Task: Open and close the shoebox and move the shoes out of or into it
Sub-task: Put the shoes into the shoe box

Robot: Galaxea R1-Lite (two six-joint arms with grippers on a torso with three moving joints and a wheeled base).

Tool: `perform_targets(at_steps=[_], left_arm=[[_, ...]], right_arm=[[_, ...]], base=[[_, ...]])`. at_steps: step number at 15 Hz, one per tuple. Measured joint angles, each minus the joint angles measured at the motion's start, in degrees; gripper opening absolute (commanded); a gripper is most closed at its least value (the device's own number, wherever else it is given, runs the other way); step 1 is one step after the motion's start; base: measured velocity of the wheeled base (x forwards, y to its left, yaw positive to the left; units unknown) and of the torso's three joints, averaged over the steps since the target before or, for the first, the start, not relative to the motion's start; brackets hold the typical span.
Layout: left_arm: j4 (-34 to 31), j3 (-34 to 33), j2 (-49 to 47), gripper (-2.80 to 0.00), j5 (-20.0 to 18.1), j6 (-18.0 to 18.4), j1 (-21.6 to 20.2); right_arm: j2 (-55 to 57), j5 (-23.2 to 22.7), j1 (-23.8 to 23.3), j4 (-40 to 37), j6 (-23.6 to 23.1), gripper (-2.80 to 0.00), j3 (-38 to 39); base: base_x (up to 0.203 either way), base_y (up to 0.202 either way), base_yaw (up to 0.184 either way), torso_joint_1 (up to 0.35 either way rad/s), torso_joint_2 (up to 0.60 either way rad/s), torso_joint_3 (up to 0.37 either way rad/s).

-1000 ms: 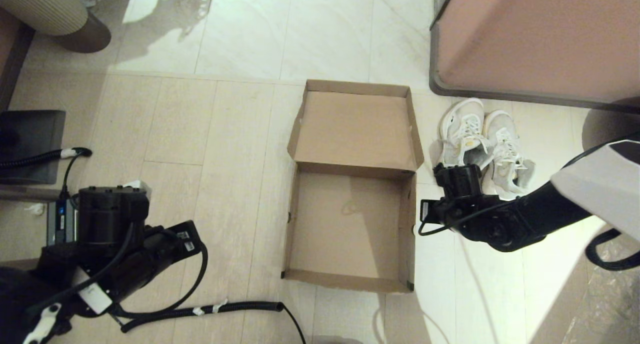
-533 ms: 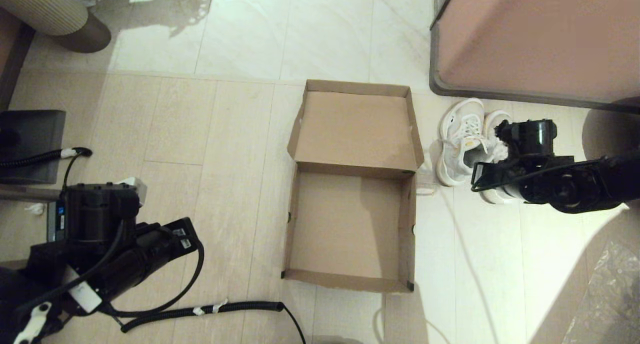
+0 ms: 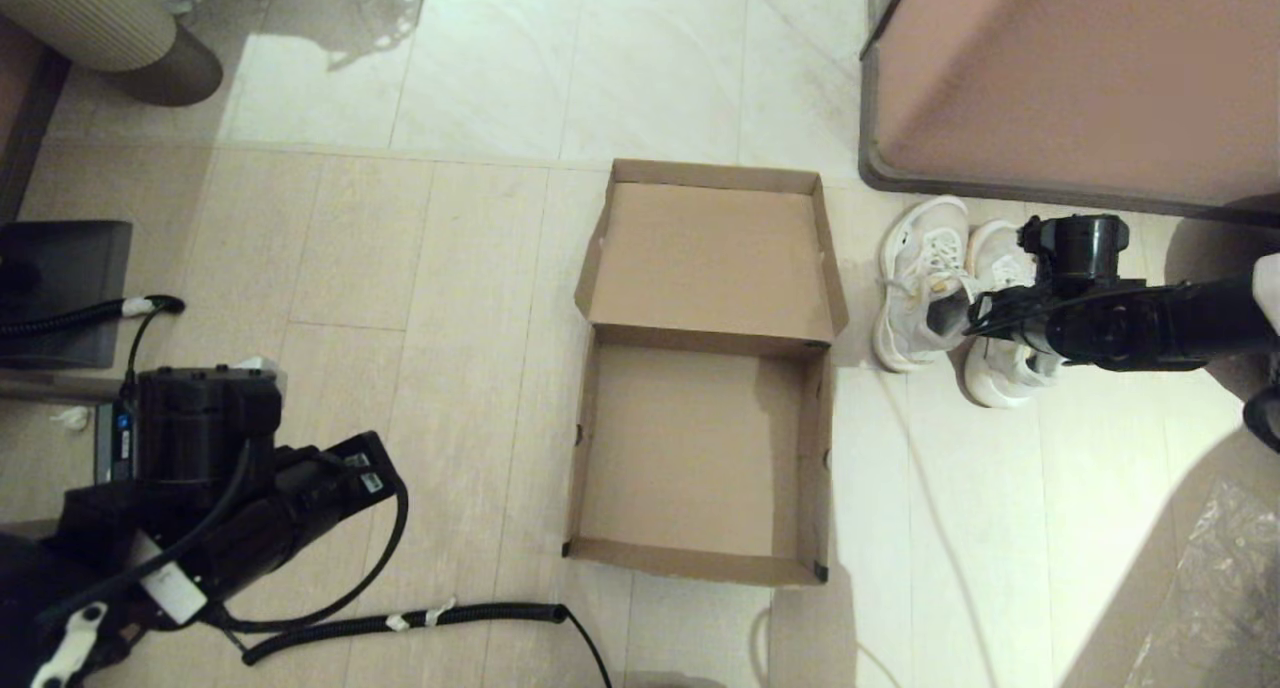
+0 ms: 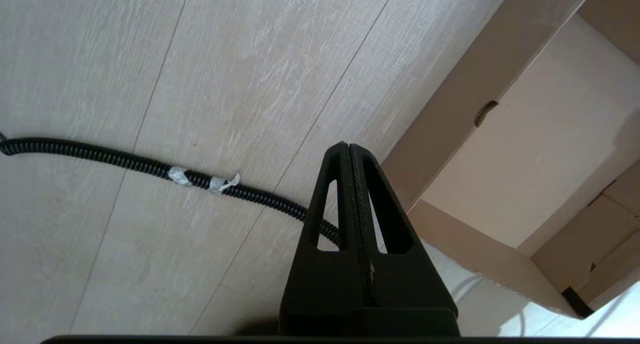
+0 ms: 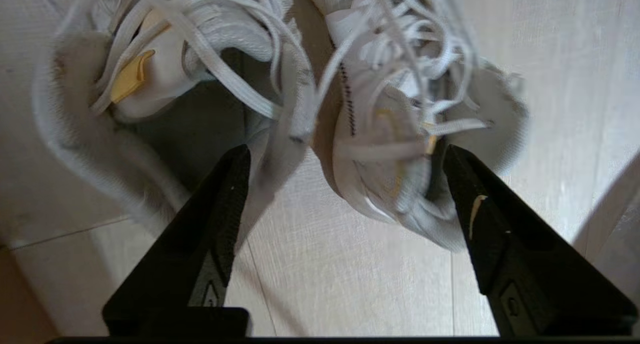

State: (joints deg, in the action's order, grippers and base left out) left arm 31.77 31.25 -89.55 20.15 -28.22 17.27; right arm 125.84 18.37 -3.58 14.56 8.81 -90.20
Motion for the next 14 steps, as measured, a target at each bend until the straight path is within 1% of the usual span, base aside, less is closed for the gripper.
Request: perform_targets(at_steps=[3,6,9,14], left_arm=[[0.0,0.3,-0.2,-2.80,0.0,-0.6,0.0],[0.0,0.1,-0.8,-2.80,0.3,-3.4,0.0],[0.0,-0.2,-1.0,-2.80,0.4,-3.6,0.0],[-0.6,-0.1,-0.6,-2.80,0.7,-3.2,-0.2]], right_arm=[[5.3,0.8,0.1,-1.7,-2.1,0.00,-6.6],[9.1,1.6,0.0,-5.0,-2.8,0.00,-11.1],[10.7,2.6,-0.2,-5.5,-3.8,0.00,-13.2],[12.8,2.3,-1.4,-5.4,-4.3,0.00,-15.2]], base=[[0.000,0.000,0.000,0.000,0.00,0.000],[0.000,0.000,0.000,0.000,0.00,0.000],[0.000,0.000,0.000,0.000,0.00,0.000],[0.000,0.000,0.000,0.000,0.00,0.000]])
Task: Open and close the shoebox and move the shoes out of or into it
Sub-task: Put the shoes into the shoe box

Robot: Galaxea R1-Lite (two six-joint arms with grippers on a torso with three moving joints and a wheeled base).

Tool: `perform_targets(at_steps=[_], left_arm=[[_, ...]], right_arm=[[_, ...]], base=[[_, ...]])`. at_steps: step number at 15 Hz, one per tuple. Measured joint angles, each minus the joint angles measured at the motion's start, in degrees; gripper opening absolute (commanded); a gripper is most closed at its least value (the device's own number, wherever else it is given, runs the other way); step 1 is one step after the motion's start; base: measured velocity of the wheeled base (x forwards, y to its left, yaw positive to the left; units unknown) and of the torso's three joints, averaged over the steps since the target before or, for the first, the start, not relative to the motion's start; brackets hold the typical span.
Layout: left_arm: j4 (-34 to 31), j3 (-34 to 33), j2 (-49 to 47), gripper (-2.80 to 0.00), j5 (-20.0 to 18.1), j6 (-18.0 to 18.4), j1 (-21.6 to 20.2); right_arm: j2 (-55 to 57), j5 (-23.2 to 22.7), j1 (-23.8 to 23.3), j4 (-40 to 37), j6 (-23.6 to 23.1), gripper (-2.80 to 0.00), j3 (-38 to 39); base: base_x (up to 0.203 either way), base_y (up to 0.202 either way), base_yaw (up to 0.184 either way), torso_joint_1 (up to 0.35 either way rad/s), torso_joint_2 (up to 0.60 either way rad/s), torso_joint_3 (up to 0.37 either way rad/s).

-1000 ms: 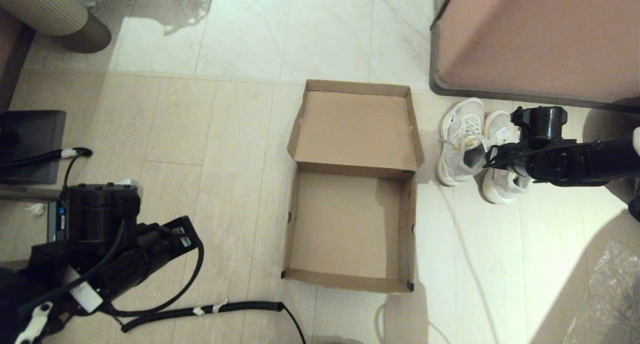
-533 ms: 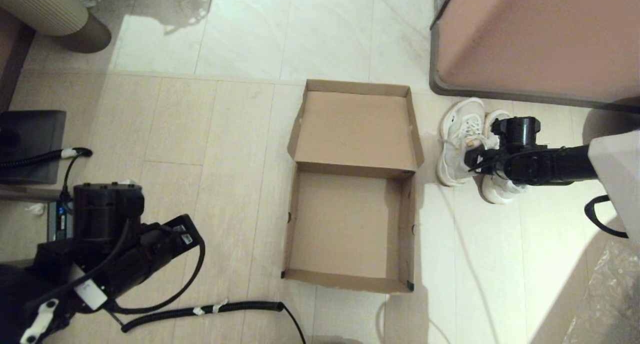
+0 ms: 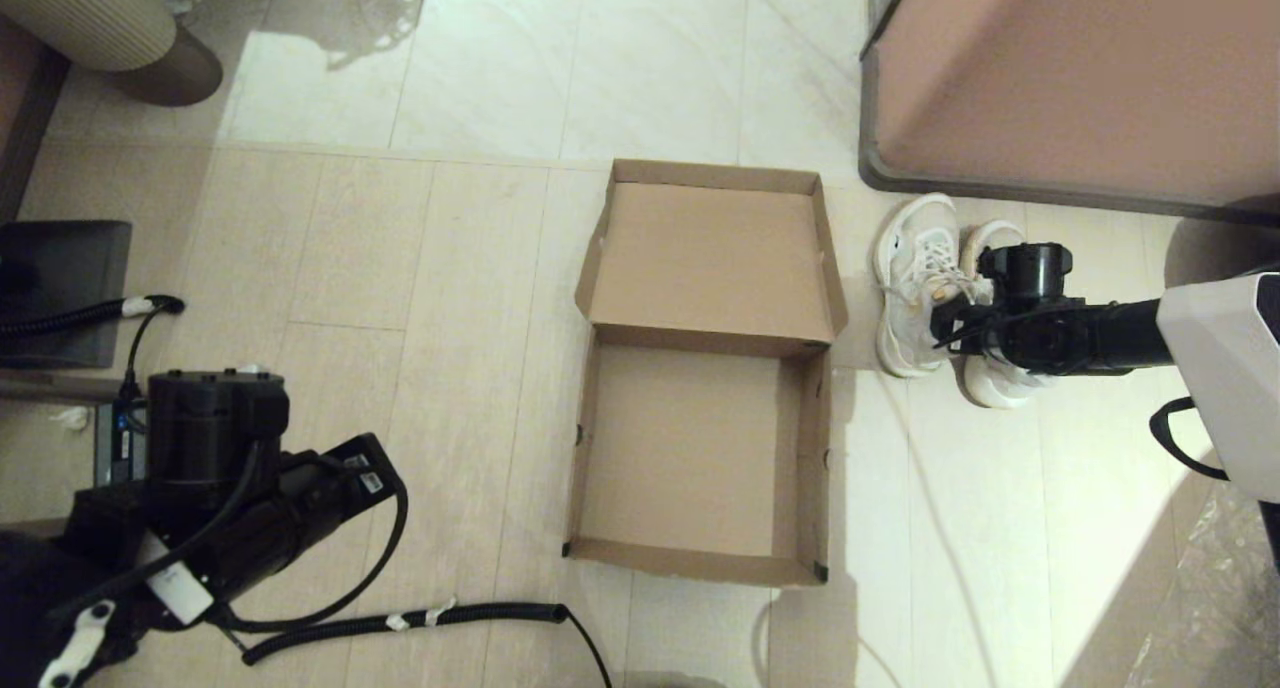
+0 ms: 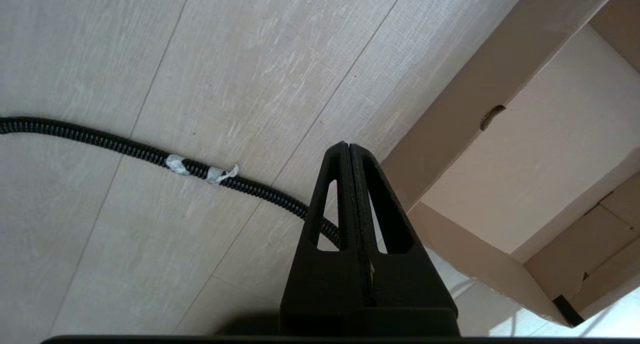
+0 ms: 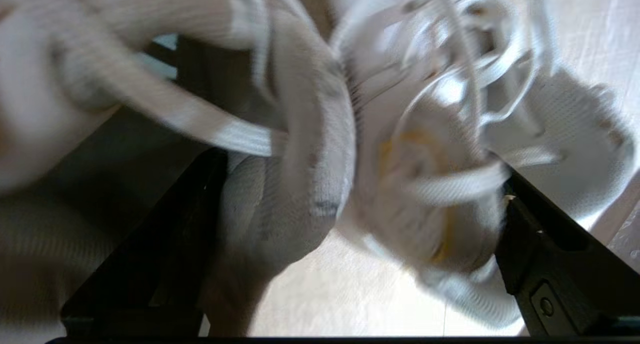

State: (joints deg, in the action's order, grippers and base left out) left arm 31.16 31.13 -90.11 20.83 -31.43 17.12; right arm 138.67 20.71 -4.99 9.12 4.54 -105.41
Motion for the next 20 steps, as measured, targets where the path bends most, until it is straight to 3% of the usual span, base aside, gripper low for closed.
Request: perform_targets(at_steps=[3,4,15,20], left_arm=[[-0.4,0.3,0.5,-2.80,0.3,1.8,-0.7],[-0.5,0.5,0.5,-2.80,0.3,2.3,-1.0],[-1.0,1.5,1.6,-2.80,0.5,3.8,-1.7],[-1.0,1.8,1.9,-2.80,0.5,4.7,-1.6]], right_arm=[[2.6,-1.4,-1.9,-0.1,-0.1,0.00,-3.5],[3.1,-1.6,-2.3,0.0,-0.1,-2.80,-4.0],[3.8,-2.9,-2.2,-5.1,0.8,-2.80,-3.4],[-4.3,-5.0,-1.2,-18.4,9.9,-2.80,-0.8]], base=[[0.000,0.000,0.000,0.000,0.00,0.000],[0.000,0.000,0.000,0.000,0.00,0.000],[0.000,0.000,0.000,0.000,0.00,0.000],[0.000,0.000,0.000,0.000,0.00,0.000]])
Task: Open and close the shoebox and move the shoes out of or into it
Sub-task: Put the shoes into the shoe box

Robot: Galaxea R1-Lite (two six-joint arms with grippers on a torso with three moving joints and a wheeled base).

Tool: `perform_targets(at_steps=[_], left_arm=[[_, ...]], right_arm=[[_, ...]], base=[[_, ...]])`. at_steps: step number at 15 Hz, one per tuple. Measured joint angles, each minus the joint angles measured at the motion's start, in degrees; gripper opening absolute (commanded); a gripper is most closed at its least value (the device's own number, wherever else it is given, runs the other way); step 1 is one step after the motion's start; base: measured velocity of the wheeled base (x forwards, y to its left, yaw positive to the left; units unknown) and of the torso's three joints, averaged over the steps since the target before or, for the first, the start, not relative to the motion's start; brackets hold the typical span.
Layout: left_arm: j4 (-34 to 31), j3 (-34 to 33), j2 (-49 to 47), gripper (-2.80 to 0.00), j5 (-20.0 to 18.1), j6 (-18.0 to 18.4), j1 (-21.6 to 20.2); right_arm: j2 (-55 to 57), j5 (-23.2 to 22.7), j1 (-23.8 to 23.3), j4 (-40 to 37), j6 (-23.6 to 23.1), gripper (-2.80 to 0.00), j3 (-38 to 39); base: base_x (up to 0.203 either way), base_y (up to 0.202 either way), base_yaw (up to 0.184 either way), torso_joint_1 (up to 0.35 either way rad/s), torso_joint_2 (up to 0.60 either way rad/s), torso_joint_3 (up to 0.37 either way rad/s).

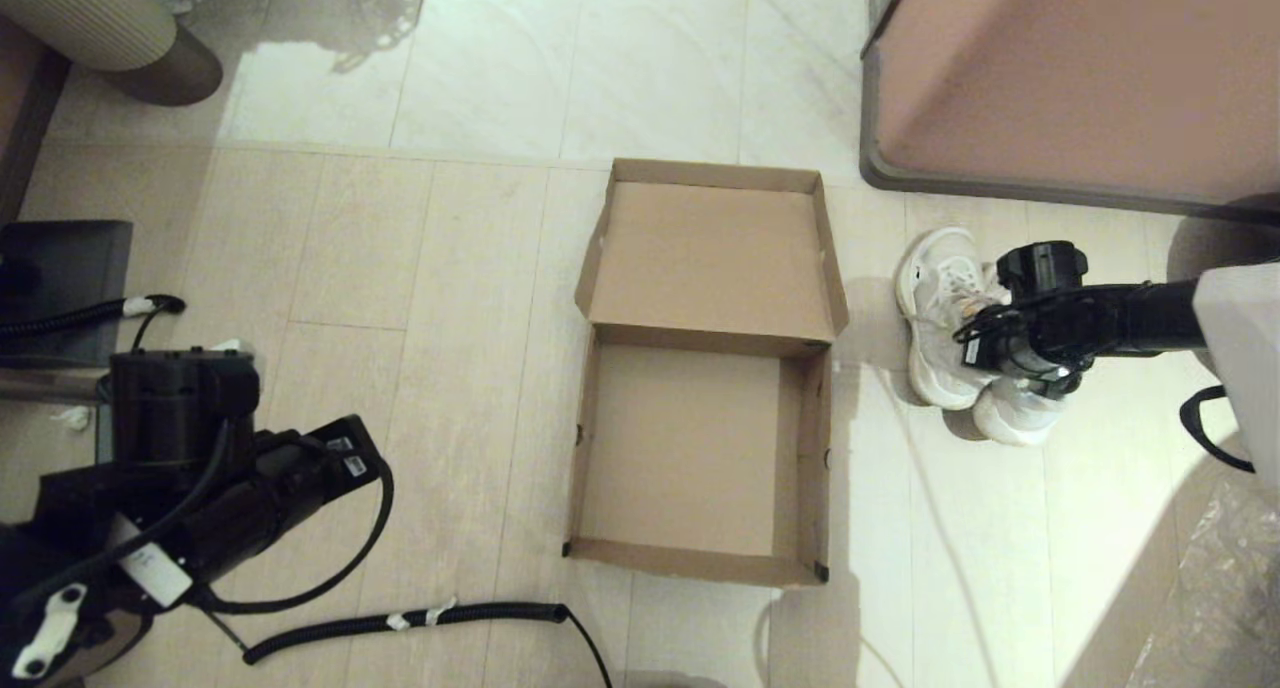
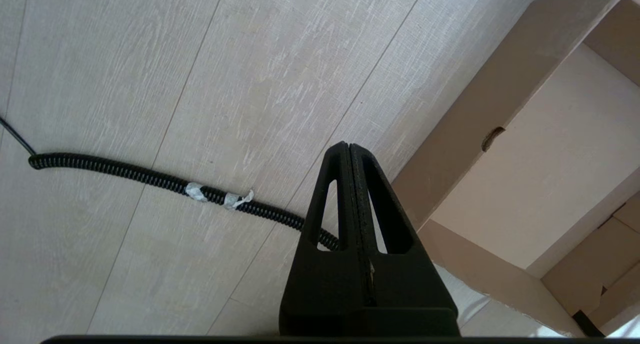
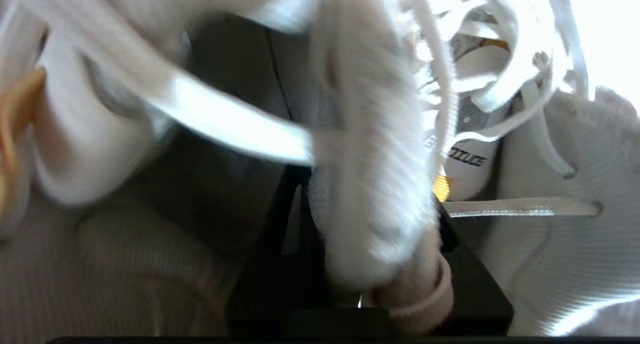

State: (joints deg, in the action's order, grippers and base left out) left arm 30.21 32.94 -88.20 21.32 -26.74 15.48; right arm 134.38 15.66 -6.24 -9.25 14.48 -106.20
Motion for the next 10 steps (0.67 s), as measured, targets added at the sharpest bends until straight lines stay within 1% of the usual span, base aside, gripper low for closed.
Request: perform_targets(at_steps=[3,5,7,10], left_arm=[[0.0,0.0,0.6,-2.80,0.0,0.7,0.0],[0.0,0.0,1.2,-2.80,1.3,1.5,0.0],[0.0,-0.1,1.8,-2.80,2.1,2.5,0.0],[0.0,-0.6,2.7,-2.80,2.2,2.6,0.0]], right_arm=[[-9.5,-2.7,1.5,-7.5,5.7,-2.80,7.5],[-16.1,-3.2,3.3,-8.6,7.5,-2.80,13.9],[-23.6,-3.1,6.3,-9.0,9.1,-2.80,20.6],[-35.5,-1.7,11.9,-11.5,10.9,-2.80,29.4]], base=[[0.000,0.000,0.000,0.000,0.00,0.000],[0.000,0.000,0.000,0.000,0.00,0.000],[0.000,0.000,0.000,0.000,0.00,0.000],[0.000,0.000,0.000,0.000,0.00,0.000]])
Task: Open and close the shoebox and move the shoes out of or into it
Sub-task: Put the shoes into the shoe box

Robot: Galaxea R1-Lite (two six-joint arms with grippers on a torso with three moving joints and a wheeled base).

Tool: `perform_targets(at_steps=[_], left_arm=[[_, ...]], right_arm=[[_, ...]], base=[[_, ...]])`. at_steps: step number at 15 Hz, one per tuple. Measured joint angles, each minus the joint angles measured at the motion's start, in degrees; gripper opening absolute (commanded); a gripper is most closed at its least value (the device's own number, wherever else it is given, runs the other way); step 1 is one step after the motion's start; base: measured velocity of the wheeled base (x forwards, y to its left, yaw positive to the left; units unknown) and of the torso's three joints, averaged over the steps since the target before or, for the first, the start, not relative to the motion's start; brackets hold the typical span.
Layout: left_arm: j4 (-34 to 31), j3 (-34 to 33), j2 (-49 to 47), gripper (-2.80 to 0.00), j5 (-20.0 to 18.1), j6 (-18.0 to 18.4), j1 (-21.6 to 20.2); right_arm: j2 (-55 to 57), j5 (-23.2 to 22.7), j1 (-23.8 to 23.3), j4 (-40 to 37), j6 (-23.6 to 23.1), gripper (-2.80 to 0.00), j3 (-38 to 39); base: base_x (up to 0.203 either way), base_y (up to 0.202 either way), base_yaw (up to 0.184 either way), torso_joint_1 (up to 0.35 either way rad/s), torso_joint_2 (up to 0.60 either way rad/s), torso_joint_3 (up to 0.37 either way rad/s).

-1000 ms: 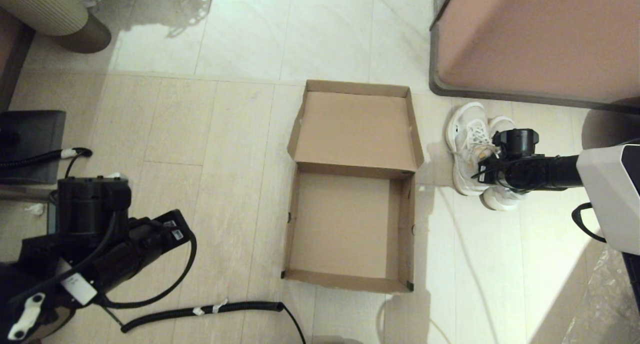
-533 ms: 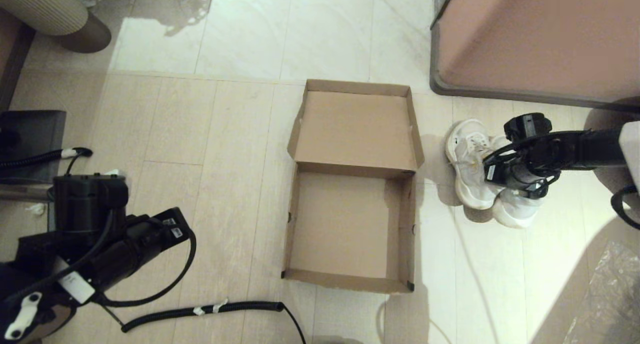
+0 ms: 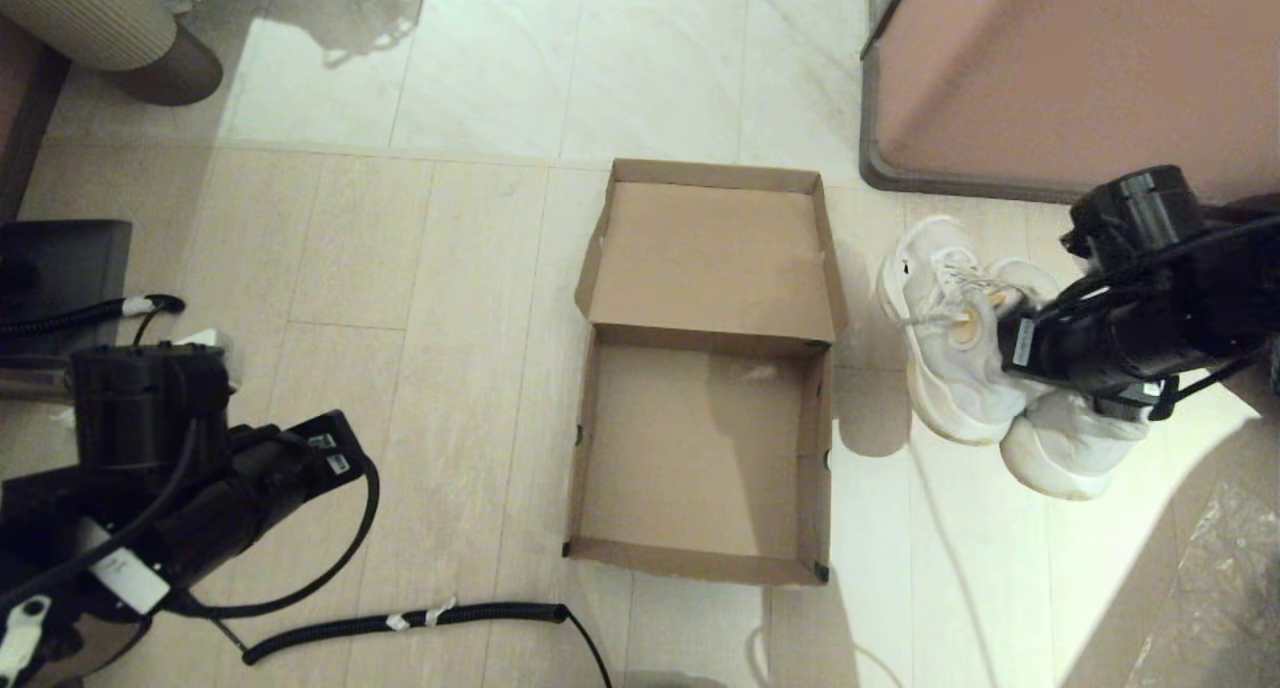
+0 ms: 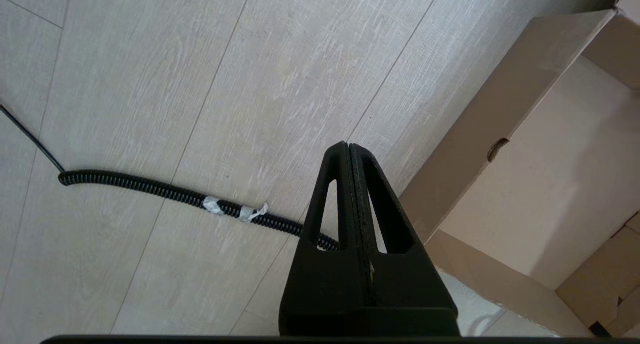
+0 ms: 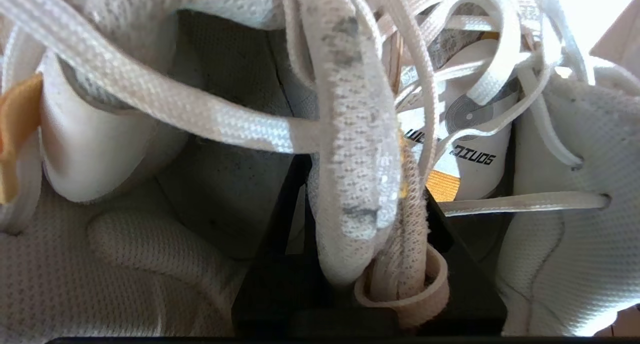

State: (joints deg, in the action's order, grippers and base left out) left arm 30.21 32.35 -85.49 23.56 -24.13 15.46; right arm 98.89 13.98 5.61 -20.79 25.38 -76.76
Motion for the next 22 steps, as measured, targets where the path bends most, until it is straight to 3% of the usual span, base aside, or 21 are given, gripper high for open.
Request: perform_targets(at_steps=[5,9,12,15,22], left_arm=[[0.2,2.1,-0.8,-2.80,0.1,2.8,0.1],[0.5,3.9,-2.5,-2.80,0.2,5.5,0.5],[0.8,3.9,-2.5,-2.80,1.6,6.3,0.4],[1.1,3.3,-2.2,-2.80,1.9,6.2,0.2],[1.3,3.1,-1.9,-2.80,2.0,6.3,-0.1]], right_arm=[[-17.3,1.2,11.7,-8.0,3.1,-2.80,9.3],[-21.6,2.7,24.9,-9.0,12.2,-2.80,13.1],[-19.1,3.5,32.2,-8.7,20.2,-2.80,14.0],[-13.7,3.4,36.8,-5.1,23.1,-2.80,14.0],[3.8,4.4,40.9,6.7,22.5,-2.80,11.4]], base=[[0.000,0.000,0.000,0.000,0.00,0.000],[0.000,0.000,0.000,0.000,0.00,0.000],[0.000,0.000,0.000,0.000,0.00,0.000],[0.000,0.000,0.000,0.000,0.00,0.000],[0.000,0.000,0.000,0.000,0.00,0.000]])
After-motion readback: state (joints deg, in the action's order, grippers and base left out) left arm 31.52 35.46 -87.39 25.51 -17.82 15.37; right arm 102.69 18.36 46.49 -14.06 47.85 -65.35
